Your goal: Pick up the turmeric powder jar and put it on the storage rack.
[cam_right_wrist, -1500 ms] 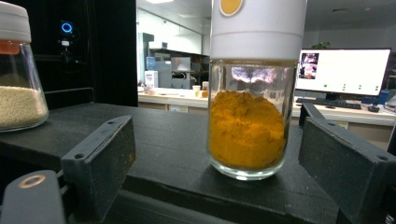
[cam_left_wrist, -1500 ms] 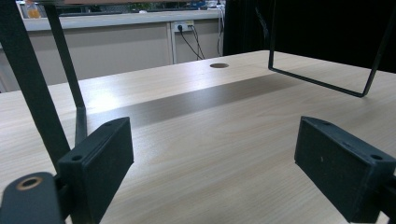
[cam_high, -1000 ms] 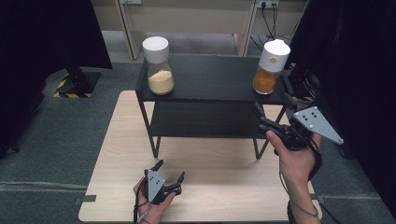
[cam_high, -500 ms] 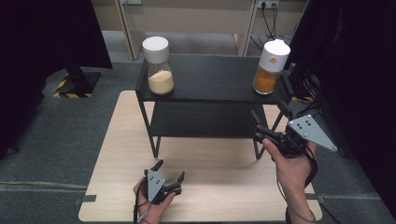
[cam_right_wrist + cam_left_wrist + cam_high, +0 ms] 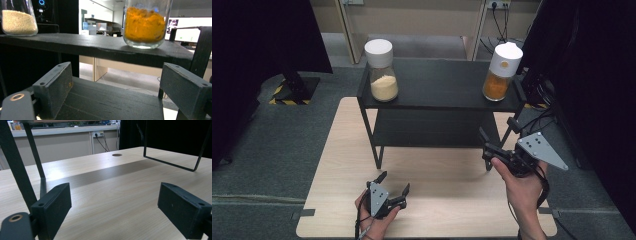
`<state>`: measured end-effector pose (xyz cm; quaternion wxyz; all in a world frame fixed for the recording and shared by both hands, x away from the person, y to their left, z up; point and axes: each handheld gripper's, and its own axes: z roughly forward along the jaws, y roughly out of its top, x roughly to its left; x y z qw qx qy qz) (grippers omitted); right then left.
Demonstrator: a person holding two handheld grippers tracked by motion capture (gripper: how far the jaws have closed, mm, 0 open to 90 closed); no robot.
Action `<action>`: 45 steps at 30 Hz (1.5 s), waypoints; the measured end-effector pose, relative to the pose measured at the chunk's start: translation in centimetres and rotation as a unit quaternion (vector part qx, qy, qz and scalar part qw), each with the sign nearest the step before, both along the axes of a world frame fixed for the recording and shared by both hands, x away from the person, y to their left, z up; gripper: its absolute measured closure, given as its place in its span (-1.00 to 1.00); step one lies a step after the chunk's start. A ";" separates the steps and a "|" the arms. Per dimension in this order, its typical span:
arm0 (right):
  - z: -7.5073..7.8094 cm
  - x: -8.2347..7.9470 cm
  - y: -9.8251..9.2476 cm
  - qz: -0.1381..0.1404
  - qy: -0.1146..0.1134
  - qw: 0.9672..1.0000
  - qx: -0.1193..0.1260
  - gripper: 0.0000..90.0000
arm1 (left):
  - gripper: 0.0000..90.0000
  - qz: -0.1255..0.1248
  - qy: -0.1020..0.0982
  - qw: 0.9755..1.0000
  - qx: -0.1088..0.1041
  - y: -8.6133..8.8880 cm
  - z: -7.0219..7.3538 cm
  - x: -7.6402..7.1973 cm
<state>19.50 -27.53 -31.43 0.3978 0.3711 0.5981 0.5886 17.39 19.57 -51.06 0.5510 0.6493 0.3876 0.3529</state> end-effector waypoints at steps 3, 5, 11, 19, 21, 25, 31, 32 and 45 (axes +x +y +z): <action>-0.3 0.0 -0.1 0.000 0.003 1.000 -0.001 -0.75 | -0.75 0.000 0.001 1.000 -0.001 0.0 0.0 0.0; -0.5 -0.1 -0.1 0.001 0.005 1.000 -0.002 -0.75 | -0.75 0.000 0.000 1.000 -0.001 0.0 0.0 0.0; -1.0 -0.1 0.0 0.003 0.010 1.000 -0.004 -0.75 | -0.75 -0.001 0.000 1.000 -0.002 0.0 0.0 0.0; -1.8 -0.1 0.0 0.006 0.017 1.000 -0.005 -0.75 | -0.75 -0.001 0.000 1.000 -0.002 0.0 0.0 0.0; -2.0 -0.1 0.0 0.007 0.019 1.000 -0.005 -0.75 | -0.75 -0.001 0.000 1.000 -0.002 0.0 0.0 0.0; -2.4 -0.2 -0.1 0.009 0.022 1.000 -0.005 -0.75 | -0.75 -0.001 0.000 1.000 -0.001 0.0 0.0 0.0; -3.1 -0.1 -0.3 0.012 0.026 1.000 -0.003 -0.75 | -0.75 -0.001 0.000 1.000 -0.002 0.1 0.0 0.0; -3.2 -0.1 -0.3 0.012 0.026 1.000 -0.003 -0.75 | -0.75 -0.001 0.000 1.000 -0.003 0.0 0.0 0.0; -4.9 -0.2 -0.3 0.015 0.040 0.999 -0.007 -0.75 | -0.75 -0.002 0.001 1.000 -0.002 0.0 0.0 0.0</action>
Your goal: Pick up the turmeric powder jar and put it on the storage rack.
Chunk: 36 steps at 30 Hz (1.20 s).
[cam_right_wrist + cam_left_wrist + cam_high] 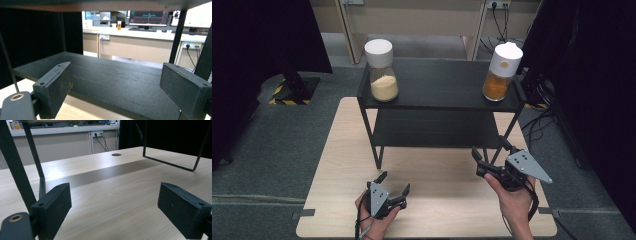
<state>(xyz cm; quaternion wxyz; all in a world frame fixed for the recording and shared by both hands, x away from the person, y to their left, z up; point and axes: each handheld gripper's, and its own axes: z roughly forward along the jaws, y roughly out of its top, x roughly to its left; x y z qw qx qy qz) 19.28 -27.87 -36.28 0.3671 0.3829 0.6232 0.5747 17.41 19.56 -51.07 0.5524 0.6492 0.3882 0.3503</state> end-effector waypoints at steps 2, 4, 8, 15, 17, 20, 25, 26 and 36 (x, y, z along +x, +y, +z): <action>-0.4 0.0 0.0 0.001 0.004 1.000 -0.002 -0.74 | -0.75 0.000 0.000 1.000 0.001 0.0 0.0 0.0; -0.8 0.0 -0.1 0.001 0.006 1.000 -0.004 -0.75 | -0.75 0.000 0.000 1.000 0.001 0.0 0.0 0.0; -1.5 -0.1 -0.2 0.002 0.014 1.000 -0.005 -0.75 | -0.75 0.000 -0.001 1.000 0.001 0.0 0.0 0.0; -2.5 -0.3 -0.4 -0.001 0.025 1.000 -0.008 -0.75 | -0.75 0.000 -0.001 1.000 0.001 0.0 0.0 0.0; -2.8 -0.4 -0.5 -0.002 0.028 1.000 -0.007 -0.75 | -0.75 -0.001 -0.001 1.000 0.002 0.0 0.0 0.0; -3.4 -0.4 -0.6 -0.003 0.034 0.999 -0.008 -0.74 | -0.75 -0.001 -0.001 1.000 0.003 -0.1 0.0 0.0; -4.2 -0.6 -0.7 -0.005 0.038 0.999 -0.008 -0.75 | -0.75 -0.001 -0.001 1.000 0.003 -0.1 0.0 0.0; -4.4 -0.6 -0.7 -0.005 0.039 0.999 -0.008 -0.74 | -0.75 -0.001 -0.001 1.000 0.002 -0.1 0.0 -0.1; -5.5 -0.7 -0.9 -0.009 0.044 0.999 -0.007 -0.74 | -0.75 -0.002 -0.001 1.000 0.002 -0.1 0.0 -0.1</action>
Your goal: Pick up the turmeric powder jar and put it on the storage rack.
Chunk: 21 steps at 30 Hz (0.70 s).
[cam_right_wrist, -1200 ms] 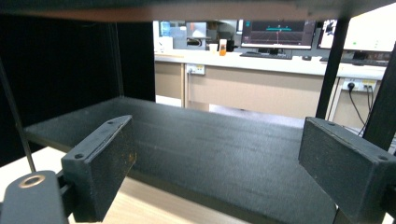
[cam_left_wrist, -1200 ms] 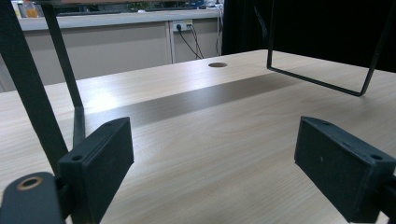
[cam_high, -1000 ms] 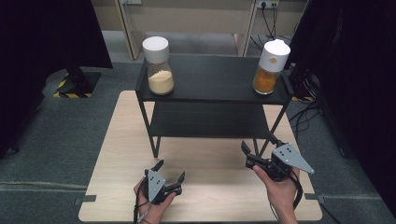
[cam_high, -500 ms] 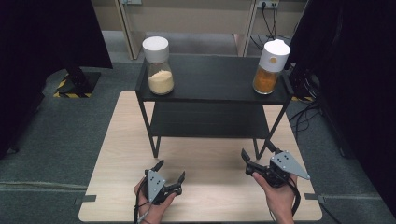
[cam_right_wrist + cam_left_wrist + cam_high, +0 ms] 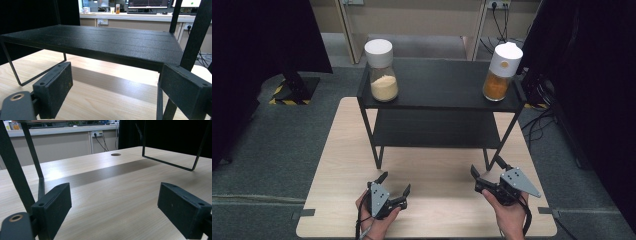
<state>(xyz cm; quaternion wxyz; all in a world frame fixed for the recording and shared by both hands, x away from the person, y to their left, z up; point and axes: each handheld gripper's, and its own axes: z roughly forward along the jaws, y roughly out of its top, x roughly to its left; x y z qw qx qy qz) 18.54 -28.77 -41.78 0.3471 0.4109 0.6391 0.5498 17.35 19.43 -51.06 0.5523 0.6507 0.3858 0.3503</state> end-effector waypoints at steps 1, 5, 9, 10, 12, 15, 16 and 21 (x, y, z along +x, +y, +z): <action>-0.1 0.0 0.0 0.000 0.000 1.000 -0.001 -0.74 | -0.75 0.000 0.000 1.000 0.000 0.0 0.0 0.0; -0.4 -0.1 -0.1 0.000 0.001 1.000 0.001 -0.74 | -0.75 0.000 -0.001 1.000 0.001 0.0 0.0 0.0; -0.6 -0.2 -0.1 -0.001 0.002 1.000 -0.001 -0.74 | -0.75 0.000 0.000 1.000 0.001 0.0 0.0 0.0; -0.7 -0.3 -0.1 -0.002 0.003 1.000 0.000 -0.74 | -0.75 0.000 -0.001 1.000 0.001 0.0 0.0 0.0; -0.9 -0.3 -0.2 -0.002 0.005 1.000 -0.001 -0.74 | -0.75 0.000 -0.001 1.000 0.001 0.0 0.0 0.0; -1.3 -0.4 -0.3 -0.001 0.010 1.000 -0.001 -0.74 | -0.75 0.000 -0.001 1.000 0.001 0.0 0.0 0.0; -1.5 -0.4 -0.3 -0.001 0.011 1.000 -0.002 -0.75 | -0.75 0.000 -0.001 1.000 0.001 0.0 0.0 0.0; -2.3 -0.4 -0.4 -0.002 0.021 1.000 -0.006 -0.74 | -0.75 0.000 -0.001 1.000 0.000 0.0 0.0 0.0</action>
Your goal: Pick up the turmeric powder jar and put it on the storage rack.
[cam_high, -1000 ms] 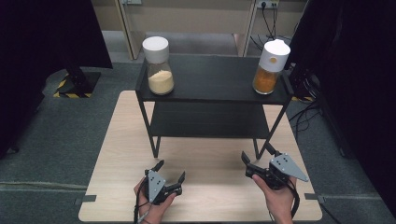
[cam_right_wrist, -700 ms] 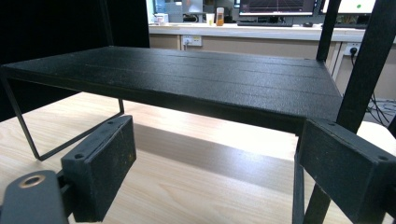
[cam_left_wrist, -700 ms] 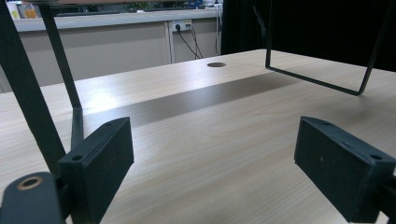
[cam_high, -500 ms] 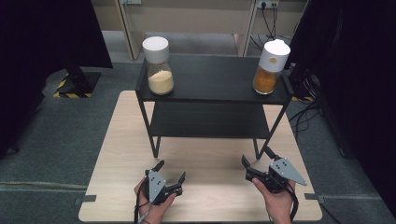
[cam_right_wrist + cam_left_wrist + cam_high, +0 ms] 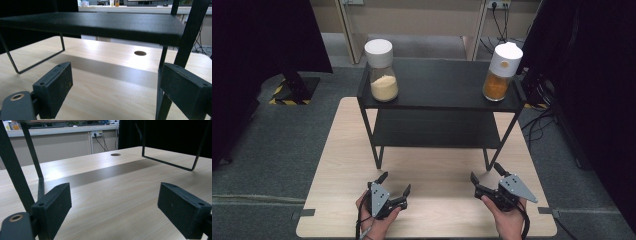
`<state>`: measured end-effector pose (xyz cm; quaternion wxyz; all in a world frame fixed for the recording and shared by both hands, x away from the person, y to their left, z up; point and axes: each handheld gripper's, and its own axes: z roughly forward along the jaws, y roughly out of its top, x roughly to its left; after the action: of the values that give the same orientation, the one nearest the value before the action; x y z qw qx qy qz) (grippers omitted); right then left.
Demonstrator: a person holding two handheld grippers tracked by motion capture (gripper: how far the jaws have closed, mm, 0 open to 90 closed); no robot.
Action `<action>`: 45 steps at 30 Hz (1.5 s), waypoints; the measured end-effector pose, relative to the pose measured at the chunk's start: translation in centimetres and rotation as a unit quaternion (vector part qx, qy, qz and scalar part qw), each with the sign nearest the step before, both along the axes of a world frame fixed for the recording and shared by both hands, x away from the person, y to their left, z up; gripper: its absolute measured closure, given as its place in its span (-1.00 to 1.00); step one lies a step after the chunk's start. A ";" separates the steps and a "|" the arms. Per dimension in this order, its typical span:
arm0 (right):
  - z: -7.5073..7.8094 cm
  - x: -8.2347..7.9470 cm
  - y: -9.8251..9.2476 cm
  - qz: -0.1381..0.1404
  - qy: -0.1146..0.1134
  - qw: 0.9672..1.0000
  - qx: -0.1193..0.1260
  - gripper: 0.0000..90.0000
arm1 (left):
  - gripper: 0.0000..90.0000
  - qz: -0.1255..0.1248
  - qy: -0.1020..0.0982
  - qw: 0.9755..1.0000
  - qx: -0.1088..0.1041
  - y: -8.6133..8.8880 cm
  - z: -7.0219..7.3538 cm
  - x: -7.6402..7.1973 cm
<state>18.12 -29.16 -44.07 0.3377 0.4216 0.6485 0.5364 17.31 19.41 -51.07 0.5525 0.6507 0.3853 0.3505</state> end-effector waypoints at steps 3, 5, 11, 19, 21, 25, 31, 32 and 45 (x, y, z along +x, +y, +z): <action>-0.5 0.0 0.0 -0.002 0.007 1.000 -0.006 -0.74 | -0.75 0.000 0.000 1.000 0.000 0.0 0.0 0.0; -1.0 -0.1 -0.1 -0.002 0.013 1.000 -0.009 -0.74 | -0.75 0.000 0.000 1.000 0.000 0.0 0.0 0.0; -2.0 -0.1 -0.3 -0.004 0.025 1.000 -0.013 -0.74 | -0.75 0.000 0.000 1.000 0.000 0.0 0.0 0.0; -2.9 -0.1 -0.7 -0.001 0.033 0.999 -0.016 -0.75 | -0.75 -0.001 0.000 1.000 0.001 0.0 0.0 0.0; -3.1 -0.2 -0.8 0.001 0.033 0.999 -0.016 -0.74 | -0.75 -0.001 0.001 1.000 0.000 0.0 0.0 0.0; -3.7 -0.2 -0.8 0.005 0.034 0.999 -0.014 -0.74 | -0.75 0.000 0.002 1.000 -0.002 0.0 0.0 0.0; -4.2 0.0 -0.7 0.009 0.041 0.999 -0.018 -0.74 | -0.75 -0.001 0.002 1.000 -0.001 0.0 0.0 0.0; -4.2 0.0 -0.8 0.010 0.043 0.999 -0.018 -0.74 | -0.75 -0.001 0.002 1.000 -0.001 0.0 0.0 0.0; -4.3 0.0 -0.8 0.011 0.040 0.999 -0.019 -0.74 | -0.74 -0.002 0.003 1.000 -0.001 0.0 0.1 0.1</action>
<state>18.11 -29.93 -48.35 0.3135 0.4287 0.6759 0.5109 17.39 19.46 -51.00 0.5523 0.6520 0.3860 0.3476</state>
